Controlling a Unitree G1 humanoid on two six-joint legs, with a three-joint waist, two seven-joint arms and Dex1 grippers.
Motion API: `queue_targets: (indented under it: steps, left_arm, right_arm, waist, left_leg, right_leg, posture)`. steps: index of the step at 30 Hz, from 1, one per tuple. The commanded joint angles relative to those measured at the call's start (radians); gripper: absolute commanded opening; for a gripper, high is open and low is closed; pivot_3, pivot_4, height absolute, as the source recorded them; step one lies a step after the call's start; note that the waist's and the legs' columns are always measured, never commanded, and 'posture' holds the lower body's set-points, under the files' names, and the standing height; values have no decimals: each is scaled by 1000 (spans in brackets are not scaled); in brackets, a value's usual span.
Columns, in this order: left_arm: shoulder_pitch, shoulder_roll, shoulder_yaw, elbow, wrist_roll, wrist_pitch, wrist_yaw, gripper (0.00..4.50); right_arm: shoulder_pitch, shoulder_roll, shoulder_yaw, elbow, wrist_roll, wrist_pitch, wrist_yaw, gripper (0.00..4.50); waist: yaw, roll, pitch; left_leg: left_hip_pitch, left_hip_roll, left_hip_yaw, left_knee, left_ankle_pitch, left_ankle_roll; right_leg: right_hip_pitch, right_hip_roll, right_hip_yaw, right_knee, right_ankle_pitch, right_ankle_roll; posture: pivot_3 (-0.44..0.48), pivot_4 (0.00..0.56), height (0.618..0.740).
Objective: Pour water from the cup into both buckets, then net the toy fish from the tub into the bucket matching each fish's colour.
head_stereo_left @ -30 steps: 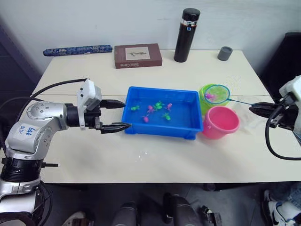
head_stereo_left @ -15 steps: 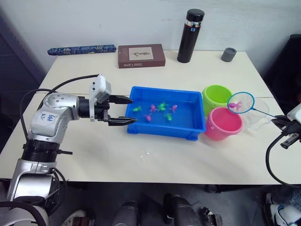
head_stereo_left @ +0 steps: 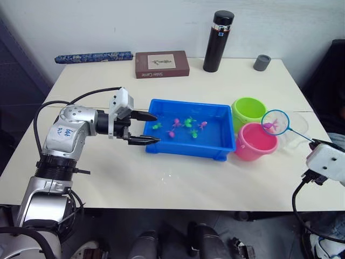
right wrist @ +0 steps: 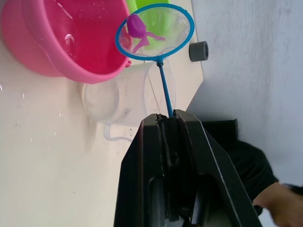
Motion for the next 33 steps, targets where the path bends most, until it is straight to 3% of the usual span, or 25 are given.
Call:
queue_targets:
  steps: [1,11,21,27,33]
  left_arm:
    - [-25,-3,8,0,7,-12,-12,4433]
    - [-21,-19,9,-4,15,-12,-16,4433]
    - [-11,-24,14,-10,17,-9,-19,4433]
    - [-10,-22,19,-11,15,-6,-21,4433]
    - [19,1,54,-43,4,15,4,4433]
  right_arm:
    - [19,18,-9,4,-88,-111,-59,0]
    - [47,27,-2,103,-333,-347,-247,0]
    - [51,49,-15,125,-436,-438,-346,0]
    - [-10,40,-18,101,-316,-415,-269,0]
    - [-327,-15,89,38,40,-100,-20,0]
  waist:
    - [0,0,0]
    - [-1,0,0]
    - [-1,0,0]
    - [-4,0,0]
    - [-22,0,0]
  left_leg:
    - [0,0,0,0,0,0]
    - [0,0,0,0,0,0]
    - [0,0,0,0,0,0]
    - [1,0,1,0,0,0]
    - [2,0,2,1,1,1]
  right_leg:
    - [0,0,0,0,0,0]
    - [0,0,1,0,0,0]
    - [0,1,1,0,0,0]
    - [0,1,2,1,0,0]
    - [1,1,3,3,0,0]
  posture:
    - [0,150,740]
    - [0,150,740]
    - [0,150,740]
    - [0,150,740]
    - [0,150,740]
